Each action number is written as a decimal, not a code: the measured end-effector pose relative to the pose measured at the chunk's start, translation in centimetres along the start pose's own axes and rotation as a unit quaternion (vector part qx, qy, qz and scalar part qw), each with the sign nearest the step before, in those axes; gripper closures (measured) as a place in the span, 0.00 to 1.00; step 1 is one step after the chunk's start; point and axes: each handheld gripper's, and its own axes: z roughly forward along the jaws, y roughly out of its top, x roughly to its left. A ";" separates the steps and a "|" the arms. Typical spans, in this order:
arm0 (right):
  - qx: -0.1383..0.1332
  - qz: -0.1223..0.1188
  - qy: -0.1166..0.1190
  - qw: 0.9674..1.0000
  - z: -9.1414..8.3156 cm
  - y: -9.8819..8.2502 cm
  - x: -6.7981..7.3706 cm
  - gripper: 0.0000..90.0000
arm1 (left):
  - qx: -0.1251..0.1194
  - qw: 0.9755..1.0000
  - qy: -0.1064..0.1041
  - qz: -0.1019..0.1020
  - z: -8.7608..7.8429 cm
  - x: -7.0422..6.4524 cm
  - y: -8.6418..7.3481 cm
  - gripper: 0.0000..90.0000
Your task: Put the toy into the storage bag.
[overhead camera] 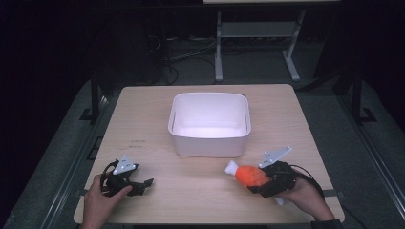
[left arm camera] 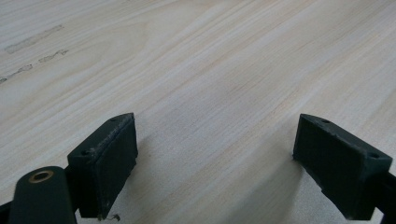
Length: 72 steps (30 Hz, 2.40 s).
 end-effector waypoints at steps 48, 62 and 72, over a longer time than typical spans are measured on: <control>-0.042 0.013 -0.042 0.998 -8.7 0.7 -3.3 0.31 | 0.001 1.000 -0.001 -0.002 0.0 0.0 0.0 0.14; -0.055 0.003 -0.049 0.997 -10.5 2.8 -4.2 0.30 | 0.000 1.000 -0.001 -0.003 0.0 0.0 0.0 0.14; -0.062 -0.011 -0.052 0.997 -11.5 5.4 -4.6 0.29 | 0.000 1.000 -0.001 -0.003 0.0 0.0 0.0 0.14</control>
